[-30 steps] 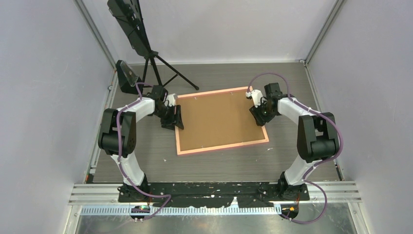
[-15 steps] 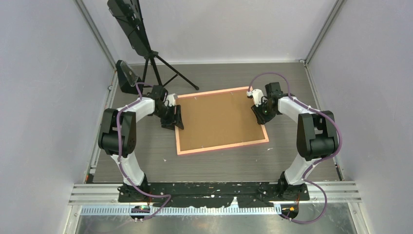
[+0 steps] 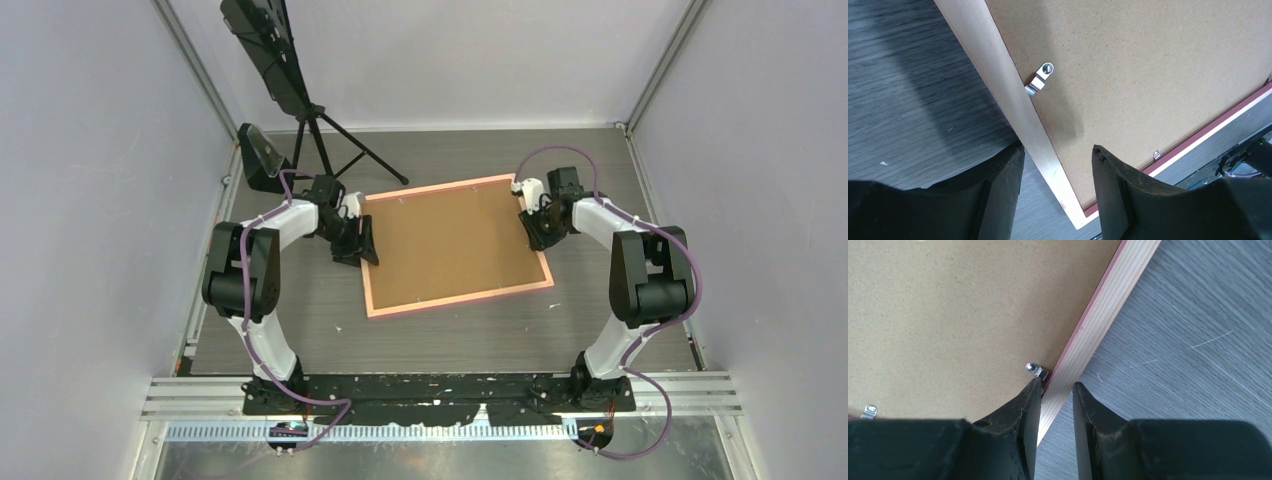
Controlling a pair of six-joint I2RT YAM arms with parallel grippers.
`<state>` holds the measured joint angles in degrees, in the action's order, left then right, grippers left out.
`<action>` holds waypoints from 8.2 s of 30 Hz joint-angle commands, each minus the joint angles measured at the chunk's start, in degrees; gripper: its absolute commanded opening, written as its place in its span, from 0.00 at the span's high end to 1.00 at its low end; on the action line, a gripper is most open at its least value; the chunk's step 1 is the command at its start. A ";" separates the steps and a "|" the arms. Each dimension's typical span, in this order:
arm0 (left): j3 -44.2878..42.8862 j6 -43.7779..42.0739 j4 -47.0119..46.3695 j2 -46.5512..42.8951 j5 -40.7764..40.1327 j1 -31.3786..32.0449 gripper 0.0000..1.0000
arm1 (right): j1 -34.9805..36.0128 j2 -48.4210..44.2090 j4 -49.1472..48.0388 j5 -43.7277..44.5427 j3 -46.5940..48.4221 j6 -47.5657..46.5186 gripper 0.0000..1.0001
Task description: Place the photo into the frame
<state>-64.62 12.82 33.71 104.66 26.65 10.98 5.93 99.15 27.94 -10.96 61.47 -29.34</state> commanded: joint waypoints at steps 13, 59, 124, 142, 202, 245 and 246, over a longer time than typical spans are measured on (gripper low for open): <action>0.28 -1.48 -1.37 2.65 -0.37 0.77 0.44 | -0.13 4.07 -1.52 3.73 3.40 8.91 0.73; -0.01 -1.57 -1.11 2.87 -0.04 0.75 0.44 | -0.13 7.21 1.50 2.04 11.38 14.38 0.57; -1.16 -2.30 0.24 4.29 1.56 3.02 0.84 | 1.88 5.50 -3.13 -4.09 21.30 15.65 0.36; -3.41 -5.08 2.87 4.06 0.59 7.30 1.00 | 6.06 18.39 0.03 -2.81 36.50 4.07 0.33; -4.16 -5.44 3.37 6.21 0.86 7.30 1.00 | 6.90 35.93 11.04 3.63 53.84 -4.93 0.57; -3.86 -4.91 2.54 6.19 -0.21 6.82 0.96 | 6.41 22.53 6.51 -1.55 43.82 0.08 0.36; -3.83 -4.83 2.41 6.04 -0.30 6.78 0.96 | 6.39 20.78 5.67 -1.75 42.76 0.43 0.35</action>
<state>-69.32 11.33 36.53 108.64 27.49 17.39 12.29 128.68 37.10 -10.70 107.04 -30.96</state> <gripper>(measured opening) 0.239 0.643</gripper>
